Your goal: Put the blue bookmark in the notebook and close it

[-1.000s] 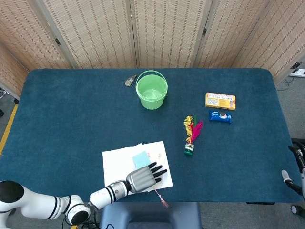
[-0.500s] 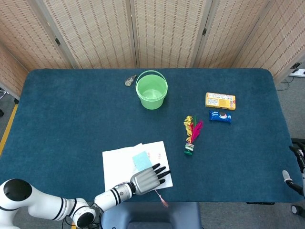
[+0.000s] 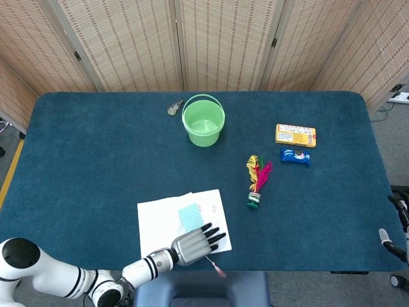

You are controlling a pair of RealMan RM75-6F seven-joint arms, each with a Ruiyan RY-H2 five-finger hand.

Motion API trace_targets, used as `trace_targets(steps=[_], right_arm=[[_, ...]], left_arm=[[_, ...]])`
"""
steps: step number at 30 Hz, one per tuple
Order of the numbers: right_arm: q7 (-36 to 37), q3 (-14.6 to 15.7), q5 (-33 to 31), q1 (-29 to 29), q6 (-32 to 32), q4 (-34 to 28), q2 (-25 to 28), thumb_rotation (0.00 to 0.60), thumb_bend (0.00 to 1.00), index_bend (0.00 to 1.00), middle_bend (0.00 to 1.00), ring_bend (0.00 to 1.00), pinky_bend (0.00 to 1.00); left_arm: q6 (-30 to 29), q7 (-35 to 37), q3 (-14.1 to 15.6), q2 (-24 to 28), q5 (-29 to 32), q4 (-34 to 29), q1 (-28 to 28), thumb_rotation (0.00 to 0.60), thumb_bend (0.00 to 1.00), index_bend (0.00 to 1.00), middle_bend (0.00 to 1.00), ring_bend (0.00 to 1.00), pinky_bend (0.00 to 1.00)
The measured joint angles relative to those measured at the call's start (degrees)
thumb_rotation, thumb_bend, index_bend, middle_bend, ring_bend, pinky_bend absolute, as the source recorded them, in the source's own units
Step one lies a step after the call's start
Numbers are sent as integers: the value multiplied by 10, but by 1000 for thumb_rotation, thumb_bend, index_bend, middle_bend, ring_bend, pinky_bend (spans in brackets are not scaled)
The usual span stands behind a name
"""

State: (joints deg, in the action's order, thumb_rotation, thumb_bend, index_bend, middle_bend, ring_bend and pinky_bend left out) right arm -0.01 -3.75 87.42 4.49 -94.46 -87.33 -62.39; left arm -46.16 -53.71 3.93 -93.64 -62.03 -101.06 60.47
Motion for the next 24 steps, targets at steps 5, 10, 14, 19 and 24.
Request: trace_targets(steps=[5, 10, 14, 19, 24], right_arm=[[0, 0, 1, 0, -2, -1, 0, 600, 262, 161, 93, 94, 141], [-1, 0, 3, 1, -3, -2, 0, 600, 263, 161, 93, 94, 141], [-2, 1, 3, 2, -5, -2, 0, 600, 263, 161, 93, 94, 141], [-1, 1, 4, 4, -7, -3, 1, 600, 263, 161, 93, 94, 141], [-1, 2, 6, 4, -7, -2, 0, 600, 263, 161, 93, 94, 141]], left_arm=[[-5, -4, 10, 8, -3, -12, 1, 600, 550, 259, 0, 0, 140], [-10, -5, 17, 14, -7, -21, 1, 600, 550, 260, 0, 0, 140], [-14, -4, 23, 19, -11, -25, 1, 600, 550, 260, 0, 0, 140], [-16, -3, 28, 24, -15, -30, 0, 600, 550, 261, 0, 0, 140], [-20, 4, 27, 25, -22, -34, -2, 600, 550, 260, 0, 0, 140]])
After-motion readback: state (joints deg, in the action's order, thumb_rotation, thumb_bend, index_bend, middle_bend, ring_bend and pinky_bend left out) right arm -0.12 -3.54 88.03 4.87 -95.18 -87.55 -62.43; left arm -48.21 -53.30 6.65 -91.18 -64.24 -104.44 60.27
